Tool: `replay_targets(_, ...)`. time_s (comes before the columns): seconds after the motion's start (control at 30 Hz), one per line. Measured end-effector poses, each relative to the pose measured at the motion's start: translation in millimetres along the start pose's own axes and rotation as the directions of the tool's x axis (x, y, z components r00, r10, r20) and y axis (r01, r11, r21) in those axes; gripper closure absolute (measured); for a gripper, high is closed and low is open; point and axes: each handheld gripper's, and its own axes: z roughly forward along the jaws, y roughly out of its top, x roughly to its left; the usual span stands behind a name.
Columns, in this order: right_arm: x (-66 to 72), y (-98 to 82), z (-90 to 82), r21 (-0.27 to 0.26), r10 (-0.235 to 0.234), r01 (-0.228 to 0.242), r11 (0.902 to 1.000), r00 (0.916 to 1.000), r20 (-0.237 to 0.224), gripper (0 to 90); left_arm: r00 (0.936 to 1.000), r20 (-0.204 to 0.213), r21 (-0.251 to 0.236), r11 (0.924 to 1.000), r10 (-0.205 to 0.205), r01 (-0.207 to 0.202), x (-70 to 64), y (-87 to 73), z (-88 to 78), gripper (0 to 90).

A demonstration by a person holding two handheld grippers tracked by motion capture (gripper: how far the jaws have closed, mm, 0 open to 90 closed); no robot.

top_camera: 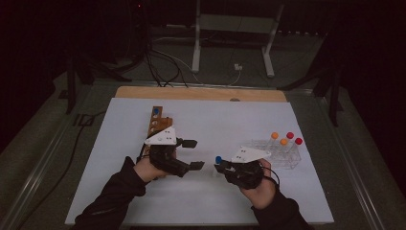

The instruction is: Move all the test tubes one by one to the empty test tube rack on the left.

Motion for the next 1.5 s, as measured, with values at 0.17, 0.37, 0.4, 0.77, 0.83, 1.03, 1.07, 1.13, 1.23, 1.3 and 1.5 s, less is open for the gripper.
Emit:
replay_targets(0.17,3.3,0.2,2.7,0.004,-0.007,0.007,1.0,0.9999,-0.015,76.8,0.9993,0.034,0.005,0.9999,0.016,-0.017,-4.3,2.9,11.1,34.4)
replay_targets(0.37,5.8,0.7,2.7,0.0,-0.016,0.016,0.9999,0.9997,-0.021,76.9,0.9982,0.052,0.017,0.9994,0.03,-0.031,-6.9,2.6,23.2,48.1)
replay_targets(0.4,6.1,0.9,2.5,0.001,-0.016,0.016,0.9999,0.9996,-0.022,76.8,0.9982,0.051,0.019,0.9993,0.031,-0.032,-7.3,2.6,24.8,50.7)
replay_targets(0.77,7.0,2.1,1.5,-0.005,-0.018,0.018,0.9998,0.9996,-0.02,76.8,0.9967,0.058,0.017,0.9981,0.058,-0.059,-8.7,3.0,33.7,70.2)
replay_targets(0.83,7.0,2.3,1.3,-0.006,-0.019,0.018,0.9998,0.9997,-0.018,76.8,0.996,0.065,0.023,0.9978,0.061,-0.063,-9.8,3.2,34.8,71.9)
replay_targets(1.03,6.9,2.4,0.5,-0.009,-0.017,0.017,0.9998,0.9997,-0.018,76.8,0.9944,0.051,0.032,0.9951,0.092,-0.094,-11.3,2.8,36.4,75.6)
replay_targets(1.07,6.9,2.5,0.5,-0.009,-0.017,0.016,0.9998,0.9997,-0.016,76.8,0.9941,0.046,0.031,0.9945,0.098,-0.1,-11.5,2.9,36.4,76.3)
replay_targets(1.13,6.9,2.5,0.8,-0.008,-0.017,0.017,0.9998,0.9997,-0.017,76.6,0.9935,0.044,0.033,0.9938,0.104,-0.106,-11.2,3.0,36.2,77.1)
replay_targets(1.23,6.0,2.4,1.0,-0.015,-0.002,0.002,0.9999,0.9998,-0.021,72.4,0.9932,0.026,0.037,0.9928,0.113,-0.114,-9.7,5.4,34.0,77.6)
replay_targets(1.3,5.7,2.3,1.0,-0.021,0.003,-0.003,0.9998,0.9999,-0.016,63.5,0.9934,0.012,0.037,0.9927,0.114,-0.115,-6.7,7.8,30.0,77.7)
replay_targets(1.5,2.2,3.0,-2.3,-0.06,0.028,-0.028,0.9978,0.9996,-0.01,44.9,0.9936,-0.038,0.033,0.9939,0.106,-0.105,3.8,17.2,12.4,77.7)
